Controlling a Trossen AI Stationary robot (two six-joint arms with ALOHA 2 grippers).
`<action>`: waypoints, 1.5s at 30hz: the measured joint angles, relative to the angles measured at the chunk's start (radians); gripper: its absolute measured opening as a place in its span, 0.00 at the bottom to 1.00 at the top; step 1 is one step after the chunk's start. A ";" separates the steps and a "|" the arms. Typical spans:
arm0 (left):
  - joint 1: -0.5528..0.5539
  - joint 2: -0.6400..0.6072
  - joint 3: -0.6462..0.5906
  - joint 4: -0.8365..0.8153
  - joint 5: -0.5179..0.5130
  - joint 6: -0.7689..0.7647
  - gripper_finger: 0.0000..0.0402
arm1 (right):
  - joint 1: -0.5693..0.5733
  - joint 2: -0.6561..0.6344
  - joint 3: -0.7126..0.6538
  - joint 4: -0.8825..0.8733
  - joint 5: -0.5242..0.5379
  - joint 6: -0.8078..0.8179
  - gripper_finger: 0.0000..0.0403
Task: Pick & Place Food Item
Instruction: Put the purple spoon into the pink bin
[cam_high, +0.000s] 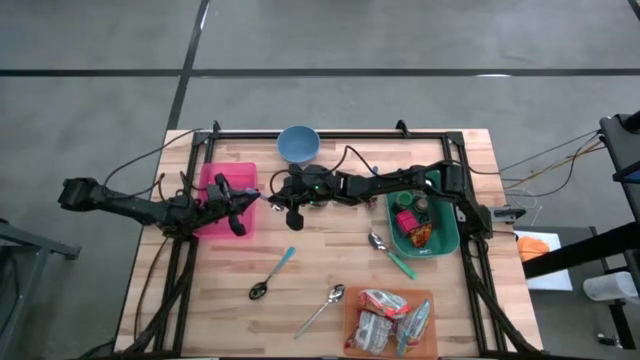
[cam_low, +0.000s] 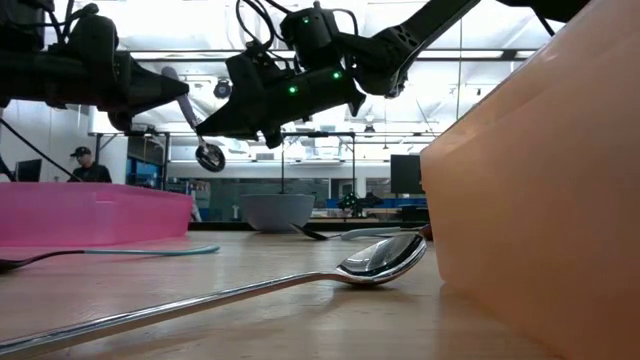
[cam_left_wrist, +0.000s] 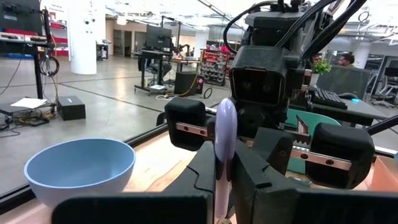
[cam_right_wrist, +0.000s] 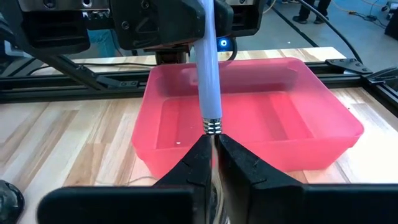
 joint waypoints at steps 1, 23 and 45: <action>0.000 0.000 0.000 0.000 0.000 0.000 0.03 | 0.000 0.000 0.000 0.000 -0.002 0.000 0.09; 0.000 0.000 0.000 -0.003 -0.005 0.006 0.03 | 0.002 0.000 0.000 -0.005 -0.042 0.000 0.71; -0.001 -0.002 0.211 -0.382 -0.304 0.002 0.03 | 0.001 0.000 0.000 -0.039 -0.035 -0.004 0.78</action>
